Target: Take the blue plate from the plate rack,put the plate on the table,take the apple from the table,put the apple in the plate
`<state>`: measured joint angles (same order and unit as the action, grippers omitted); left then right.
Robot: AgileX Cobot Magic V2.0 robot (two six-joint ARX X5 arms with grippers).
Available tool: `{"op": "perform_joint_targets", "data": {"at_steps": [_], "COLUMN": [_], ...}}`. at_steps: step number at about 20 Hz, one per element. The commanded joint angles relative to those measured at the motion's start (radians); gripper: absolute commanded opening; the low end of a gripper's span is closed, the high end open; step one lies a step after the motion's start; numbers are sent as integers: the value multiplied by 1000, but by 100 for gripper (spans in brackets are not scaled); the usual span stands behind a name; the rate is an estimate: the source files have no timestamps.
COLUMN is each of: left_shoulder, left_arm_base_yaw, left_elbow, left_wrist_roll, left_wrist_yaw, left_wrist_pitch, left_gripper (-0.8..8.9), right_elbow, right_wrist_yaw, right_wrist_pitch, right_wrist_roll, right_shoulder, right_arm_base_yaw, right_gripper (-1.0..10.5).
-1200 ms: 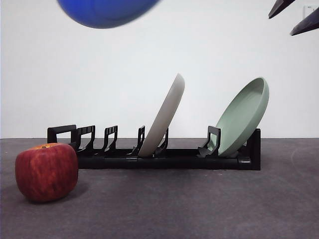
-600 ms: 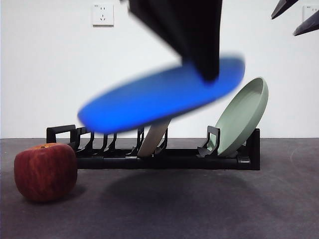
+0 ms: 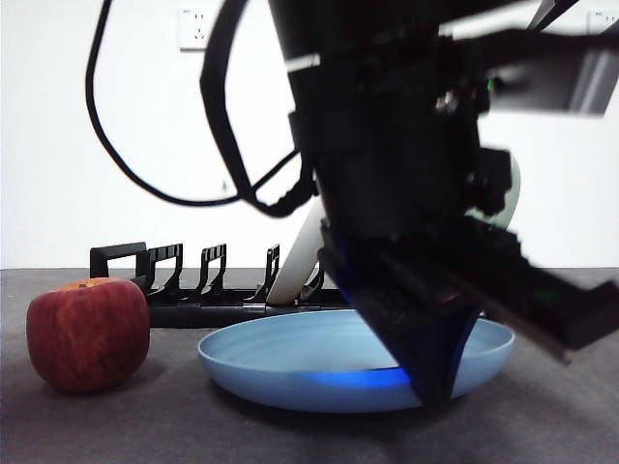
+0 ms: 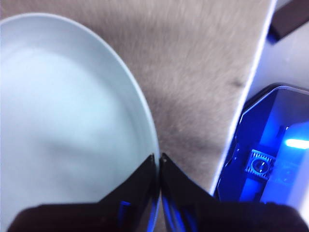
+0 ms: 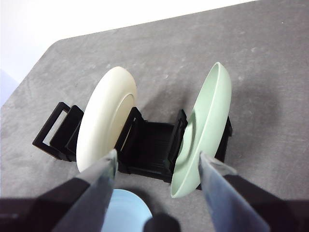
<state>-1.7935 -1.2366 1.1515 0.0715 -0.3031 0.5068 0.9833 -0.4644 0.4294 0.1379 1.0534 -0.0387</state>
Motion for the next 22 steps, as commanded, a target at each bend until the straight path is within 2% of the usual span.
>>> {"op": "perform_joint_targets", "data": {"at_steps": [1, 3, 7, 12, 14, 17, 20, 22], "left_shoulder": [0, 11, 79, 291, 373, 478, 571, 632], "left_arm_base_yaw": [4, 6, 1, 6, 19, 66, 156, 235], "left_elbow": [-6, -4, 20, 155, 230, 356, 443, 453], "left_wrist_roll": [8, 7, -23, -26, -17, 1, 8, 8], "left_wrist_yaw": [21, 27, 26, -9, -100, -286, -463, -521], "left_wrist_pitch": [-21, -24, -2, 29, 80, 195, 291, 325], "left_gripper": [199, 349, 353, 356, 355, 355, 355, 355], "right_elbow": [3, 3, 3, 6, 18, 61, 122, 167], "right_wrist_yaw": [-2, -4, -9, -9, -9, -5, 3, 55], "right_wrist_pitch": [-3, -3, 1, 0, 2, 2, 3, 26], "right_wrist_roll": [-4, -4, -4, -4, -5, -5, -18, -38], "right_shoulder": [0, 0, 0, 0, 0, 1, 30, 83], "right_arm_base_yaw": [0, -2, -4, -53, -93, -203, -343, -452], "right_gripper": [285, 285, 289, 294, 295, 379, 380, 392]}}
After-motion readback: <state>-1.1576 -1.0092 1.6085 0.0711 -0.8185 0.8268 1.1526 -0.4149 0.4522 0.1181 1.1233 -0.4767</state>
